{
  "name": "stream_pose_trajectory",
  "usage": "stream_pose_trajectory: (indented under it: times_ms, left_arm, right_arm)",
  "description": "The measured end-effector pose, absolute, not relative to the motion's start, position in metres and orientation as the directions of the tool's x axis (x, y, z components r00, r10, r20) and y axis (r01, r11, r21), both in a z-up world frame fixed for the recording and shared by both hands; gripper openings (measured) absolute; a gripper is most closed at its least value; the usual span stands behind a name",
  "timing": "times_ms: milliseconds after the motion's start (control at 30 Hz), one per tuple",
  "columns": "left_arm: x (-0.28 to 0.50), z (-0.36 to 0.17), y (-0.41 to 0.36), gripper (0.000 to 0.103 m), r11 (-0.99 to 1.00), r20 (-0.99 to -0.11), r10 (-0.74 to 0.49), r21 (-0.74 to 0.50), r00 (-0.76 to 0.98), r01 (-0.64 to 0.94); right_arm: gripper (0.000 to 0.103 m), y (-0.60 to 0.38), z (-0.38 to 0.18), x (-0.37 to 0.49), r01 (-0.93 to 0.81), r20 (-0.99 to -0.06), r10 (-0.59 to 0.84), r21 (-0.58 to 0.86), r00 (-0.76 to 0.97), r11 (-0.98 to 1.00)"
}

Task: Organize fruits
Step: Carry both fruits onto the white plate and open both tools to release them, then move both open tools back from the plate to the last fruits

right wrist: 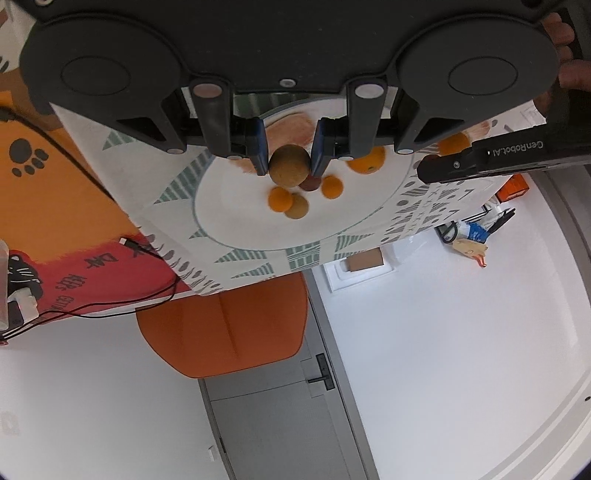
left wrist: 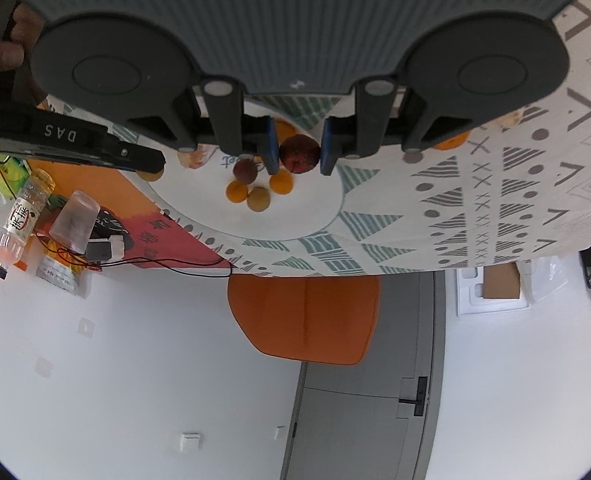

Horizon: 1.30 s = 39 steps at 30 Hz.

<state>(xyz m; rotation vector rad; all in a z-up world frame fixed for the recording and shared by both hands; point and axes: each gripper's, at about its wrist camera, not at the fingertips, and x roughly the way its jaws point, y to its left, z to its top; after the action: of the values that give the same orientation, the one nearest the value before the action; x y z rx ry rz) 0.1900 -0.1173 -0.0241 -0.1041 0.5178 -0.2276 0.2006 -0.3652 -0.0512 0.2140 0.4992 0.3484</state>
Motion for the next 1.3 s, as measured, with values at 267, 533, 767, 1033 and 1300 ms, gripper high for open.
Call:
stream_pose_trajectory:
  times_ms: [267, 533, 767, 1033, 1300]
  left_arm:
    - [0.201, -0.027, -0.132, 0.022, 0.965, -0.489, -0.262, -0.156, 0.832, 0.212]
    - [0.206, -0.029, -0.142, 0.022, 0.954, -0.495, -0.3, -0.169, 0.815, 0.248]
    - [0.203, -0.027, -0.147, 0.025, 0.951, -0.486, -0.31, -0.168, 0.817, 0.261]
    - [0.193, -0.024, -0.124, 0.037, 0.963, -0.481, -0.263, -0.18, 0.837, 0.199]
    - [0.18, -0.017, -0.102, 0.065, 0.974, -0.466, -0.207, -0.18, 0.86, 0.136]
  right_arm:
    - [0.028, -0.375, -0.051, 0.219, -0.26, -0.425, 0.359, 0.275, 0.831, 0.926]
    - [0.034, -0.376, -0.051, 0.213, -0.264, -0.425, 0.36, 0.267, 0.831, 0.927]
    - [0.034, -0.375, -0.052, 0.203, -0.275, -0.435, 0.376, 0.279, 0.818, 0.92]
    - [0.036, -0.365, -0.052, 0.198, -0.289, -0.444, 0.388, 0.277, 0.808, 0.916]
    - [0.043, -0.354, -0.048, 0.192, -0.309, -0.444, 0.4, 0.266, 0.801, 0.913]
